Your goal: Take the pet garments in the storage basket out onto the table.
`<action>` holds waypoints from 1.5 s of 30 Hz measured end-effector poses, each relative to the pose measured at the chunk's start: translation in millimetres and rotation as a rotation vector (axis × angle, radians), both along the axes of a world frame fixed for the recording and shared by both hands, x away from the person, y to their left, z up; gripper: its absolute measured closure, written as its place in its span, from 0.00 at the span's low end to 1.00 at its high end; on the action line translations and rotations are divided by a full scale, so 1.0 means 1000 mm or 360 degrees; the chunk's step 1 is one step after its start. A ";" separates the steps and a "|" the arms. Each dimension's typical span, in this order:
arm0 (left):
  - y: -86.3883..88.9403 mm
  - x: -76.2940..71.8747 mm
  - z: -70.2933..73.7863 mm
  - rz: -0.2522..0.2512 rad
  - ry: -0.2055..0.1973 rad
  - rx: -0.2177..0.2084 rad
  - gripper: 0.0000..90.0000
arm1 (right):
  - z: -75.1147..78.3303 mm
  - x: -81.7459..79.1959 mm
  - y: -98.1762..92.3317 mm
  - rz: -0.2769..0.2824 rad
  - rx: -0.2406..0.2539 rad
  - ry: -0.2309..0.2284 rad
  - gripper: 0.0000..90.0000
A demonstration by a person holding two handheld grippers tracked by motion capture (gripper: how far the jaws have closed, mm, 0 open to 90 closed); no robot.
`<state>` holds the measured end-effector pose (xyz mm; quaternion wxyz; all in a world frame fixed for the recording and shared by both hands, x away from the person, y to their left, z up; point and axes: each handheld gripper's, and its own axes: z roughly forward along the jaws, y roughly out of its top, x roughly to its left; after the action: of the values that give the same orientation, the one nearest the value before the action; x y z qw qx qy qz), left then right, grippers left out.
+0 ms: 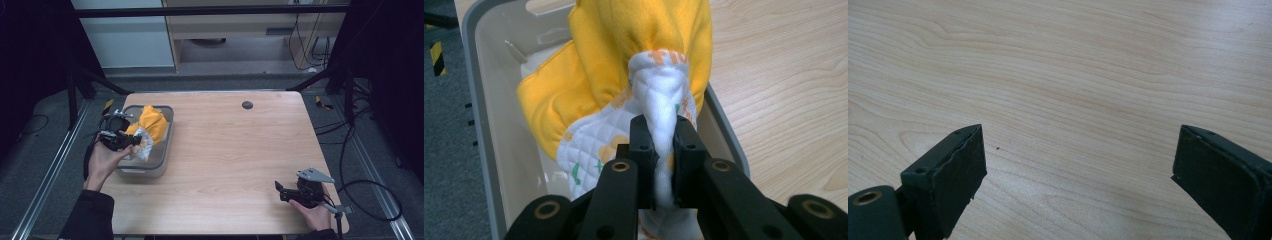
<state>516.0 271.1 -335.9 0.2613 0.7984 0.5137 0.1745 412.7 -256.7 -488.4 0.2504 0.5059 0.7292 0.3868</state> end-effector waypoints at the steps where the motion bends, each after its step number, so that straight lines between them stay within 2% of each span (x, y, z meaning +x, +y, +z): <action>1: 0.000 -0.001 0.002 -0.0007 -0.0007 -0.0003 0.91 | 0.000 0.000 0.000 0.0000 0.0000 0.0000 0.08; 20: -0.015 -0.022 0.025 -0.0184 -0.0071 -0.0029 0.91 | 0.000 0.000 0.000 0.0001 0.0001 0.0001 0.08; 36: -0.048 -0.039 0.040 -0.0389 -0.0093 -0.0021 0.91 | 0.000 0.000 0.000 0.0000 -0.0002 -0.0004 0.07; 45: -0.070 -0.046 0.042 -0.0504 -0.0095 0.0015 0.91 | 0.000 -0.001 0.000 0.0000 -0.0003 -0.0005 0.07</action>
<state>469.9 200.6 -293.8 0.2970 0.8650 0.3727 0.1572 411.7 -256.6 -488.1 0.2519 0.5051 0.7292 0.3869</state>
